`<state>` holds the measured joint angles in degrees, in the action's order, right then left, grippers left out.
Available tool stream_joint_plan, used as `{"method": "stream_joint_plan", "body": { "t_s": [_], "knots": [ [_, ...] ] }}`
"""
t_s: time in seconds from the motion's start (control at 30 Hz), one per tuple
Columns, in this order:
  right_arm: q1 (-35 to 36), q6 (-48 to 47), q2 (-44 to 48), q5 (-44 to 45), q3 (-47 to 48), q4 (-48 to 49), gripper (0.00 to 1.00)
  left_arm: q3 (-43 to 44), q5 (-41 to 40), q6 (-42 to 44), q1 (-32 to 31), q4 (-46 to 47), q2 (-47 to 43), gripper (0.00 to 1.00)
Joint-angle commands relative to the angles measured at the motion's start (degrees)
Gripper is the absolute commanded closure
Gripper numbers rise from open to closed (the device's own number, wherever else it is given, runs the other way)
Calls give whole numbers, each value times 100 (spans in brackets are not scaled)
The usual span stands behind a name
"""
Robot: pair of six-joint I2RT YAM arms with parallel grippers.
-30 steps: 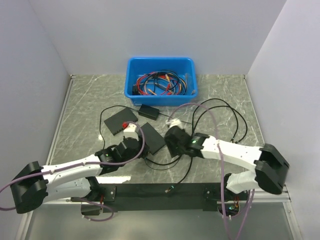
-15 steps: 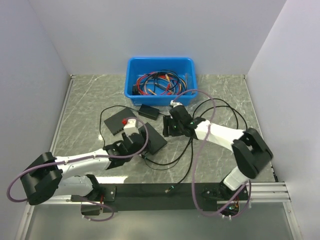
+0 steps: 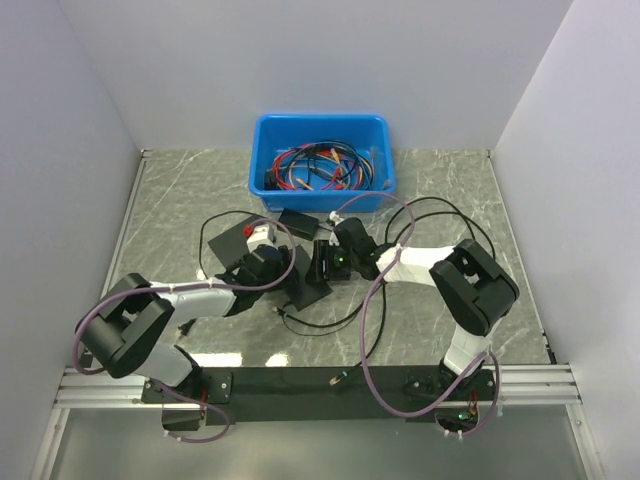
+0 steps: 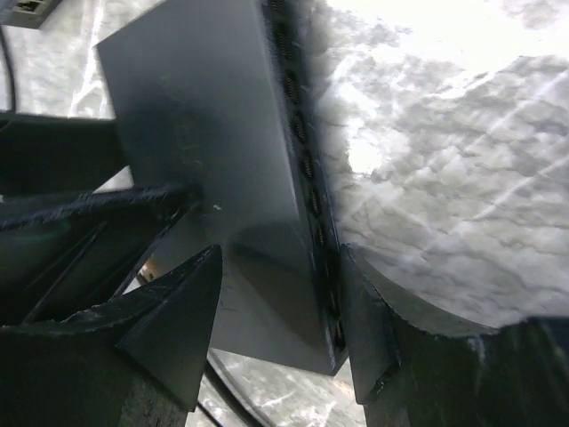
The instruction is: Insert the plug into the switch port
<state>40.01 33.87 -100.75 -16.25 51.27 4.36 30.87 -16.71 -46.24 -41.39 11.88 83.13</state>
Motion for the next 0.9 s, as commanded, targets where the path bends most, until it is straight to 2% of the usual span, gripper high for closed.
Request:
{"method": "stream_joint_plan", "body": {
  "t_s": [0.0,0.2,0.57,0.87],
  "knots": [
    [165,348,-103,-712,-274,653,38,94,704,62,-19,438,72,31],
    [673,998,-567,-1477,-223,1690,39,296,485,238,-10,-262,-692,30],
    [1167,1227,-1096,-1609,709,1603,41,516,-86,344,-1,-1741,-2292,28],
    [1273,1114,-1061,-1285,824,1243,41,-89,-174,133,192,-1865,-2521,28]
  ]
}}
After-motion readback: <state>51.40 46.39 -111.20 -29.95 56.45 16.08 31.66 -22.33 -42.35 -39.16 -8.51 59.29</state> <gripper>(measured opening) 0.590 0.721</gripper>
